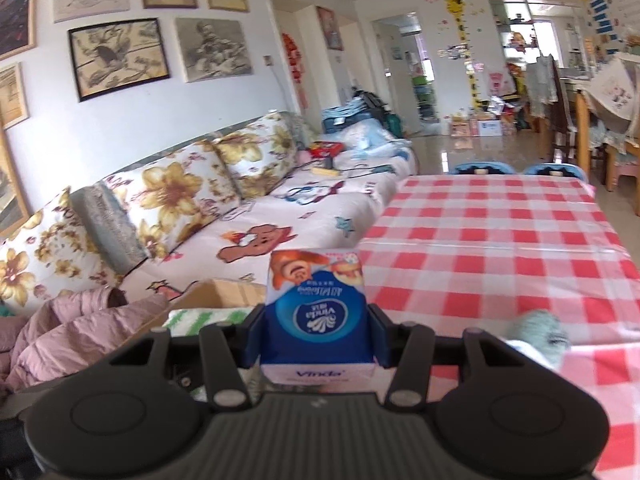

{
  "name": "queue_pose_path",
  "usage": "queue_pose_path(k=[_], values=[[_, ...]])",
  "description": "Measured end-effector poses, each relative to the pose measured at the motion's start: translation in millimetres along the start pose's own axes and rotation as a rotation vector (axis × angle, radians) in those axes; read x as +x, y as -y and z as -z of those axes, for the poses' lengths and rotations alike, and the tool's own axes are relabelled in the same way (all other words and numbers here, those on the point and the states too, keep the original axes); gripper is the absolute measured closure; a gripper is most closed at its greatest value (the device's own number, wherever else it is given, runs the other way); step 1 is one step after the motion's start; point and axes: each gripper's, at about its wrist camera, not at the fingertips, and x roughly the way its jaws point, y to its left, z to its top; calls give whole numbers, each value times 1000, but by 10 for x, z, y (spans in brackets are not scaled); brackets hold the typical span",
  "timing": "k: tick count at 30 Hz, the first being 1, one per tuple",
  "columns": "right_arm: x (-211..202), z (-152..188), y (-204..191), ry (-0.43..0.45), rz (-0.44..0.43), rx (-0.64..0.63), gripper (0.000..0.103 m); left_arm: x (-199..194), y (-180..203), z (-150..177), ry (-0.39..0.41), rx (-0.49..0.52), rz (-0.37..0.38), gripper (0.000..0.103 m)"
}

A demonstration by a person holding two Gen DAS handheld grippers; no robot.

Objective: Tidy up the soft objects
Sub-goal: 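Carry the tissue pack and green-striped pad toward the cardboard box, then open the right tool to drop the tissue pack while the left drops the pad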

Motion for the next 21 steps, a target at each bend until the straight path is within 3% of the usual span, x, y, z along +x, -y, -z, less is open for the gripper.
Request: queue_pose_path(k=[5,18,19,20,21], values=[[221,10,-193,-25,-44,-35,52,33,-83,-43,-2,-42,-61,11],[542,71,-406,-76,-119,16,50,88,-258,-85,-49,-132,-192,8],[562,76,-412,-78,-127,34,46,69,-241,-76,-53,-134,-201,8],[580,80,-409,-79,-140,56,32,61,-231,-72,-57,-136,-207,7],[586,83,-402,-77,-146,76,26,56,-224,-70,-62,-136,-212,6]])
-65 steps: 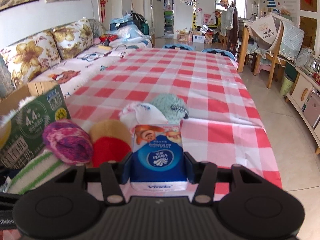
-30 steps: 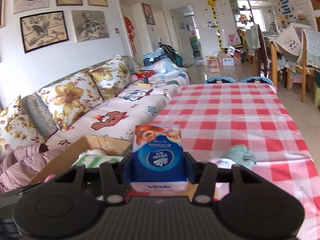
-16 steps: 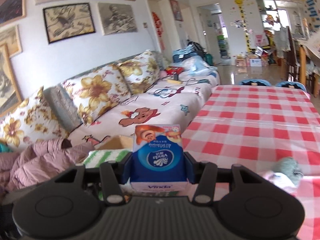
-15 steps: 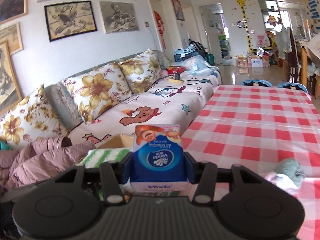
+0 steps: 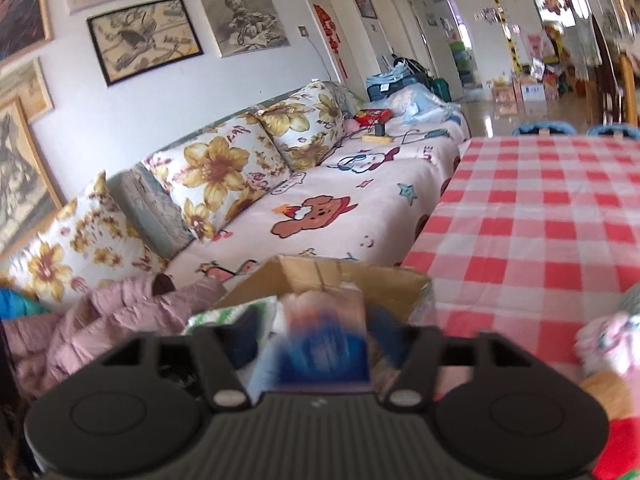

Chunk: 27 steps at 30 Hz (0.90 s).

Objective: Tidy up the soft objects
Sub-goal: 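Open the right tool to drop the tissue pack while the left drops the pad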

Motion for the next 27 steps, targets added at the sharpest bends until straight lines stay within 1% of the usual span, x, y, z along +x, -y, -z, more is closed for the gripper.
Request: queue_pose_path(k=[1,3,6,8,9,11,12,20,27], values=[[-3,5,1,8,-6,18,23,-6,1,3,-3,0,-7,5],[-18,-6,1,16,-5,31,23,-24,5,7,-3,1,-24,4],[-101,-31,7,42,36,25,22,-60,33,22,1,12,-36,3],[-154,-45,26,59,67,21,17,-50,51,22,8,29,-39,2],[-188,-49,42,69,85,20,16,-83,78,31,20,47,-39,0],[-246,-53,96,85,119,29,9,-108,101,31,43,73,-31,0],[-277,-53,121,91,132,36,9,-142,109,35,57,80,-21,0],[-524,-60,379,141,200,91,6,-177,112,64,61,120,15,0],[-648,-24,537,151,251,110,3,-157,204,99,58,177,46,0]])
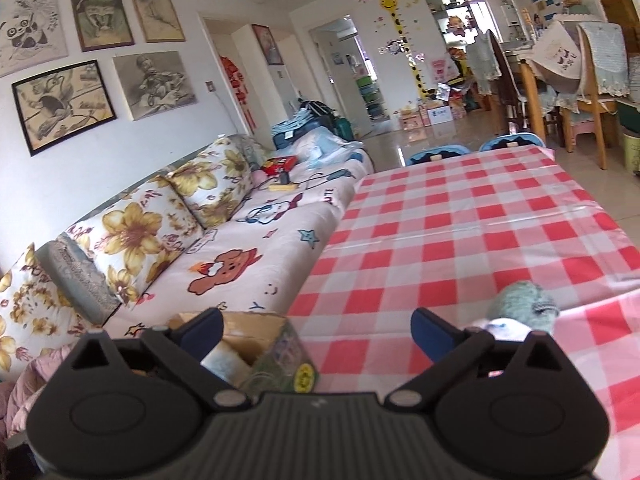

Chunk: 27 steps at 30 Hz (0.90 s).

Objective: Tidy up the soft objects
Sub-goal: 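Open the right tool to drop the tissue pack while the left drops the pad, then move both tools back over the table to the remaining items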

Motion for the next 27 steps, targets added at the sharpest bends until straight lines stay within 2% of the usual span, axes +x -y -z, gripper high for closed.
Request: queue_pose_path(k=[27], values=[[-339,-35,552,49,118,23,1,-43,130,106,-4,176,152,0]])
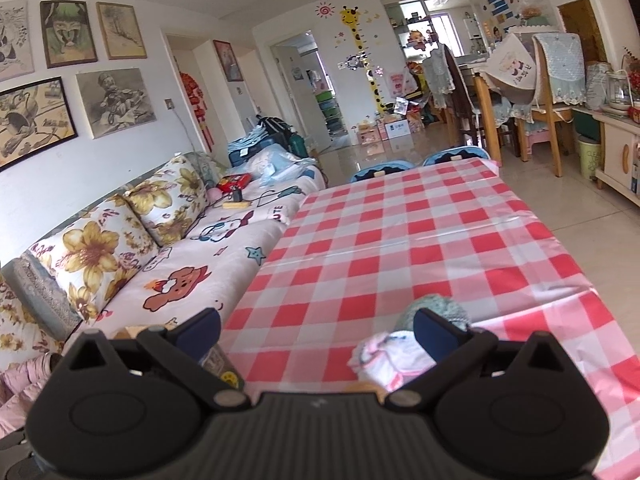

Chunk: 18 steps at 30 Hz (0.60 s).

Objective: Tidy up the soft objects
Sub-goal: 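Move both tools back over the table to the remaining items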

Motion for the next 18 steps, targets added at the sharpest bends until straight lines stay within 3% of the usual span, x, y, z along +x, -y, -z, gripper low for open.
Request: queue_pose_path(k=[18], values=[[-68,-28,348,4,72,23,1,35,102,101,-22,118,91,0]])
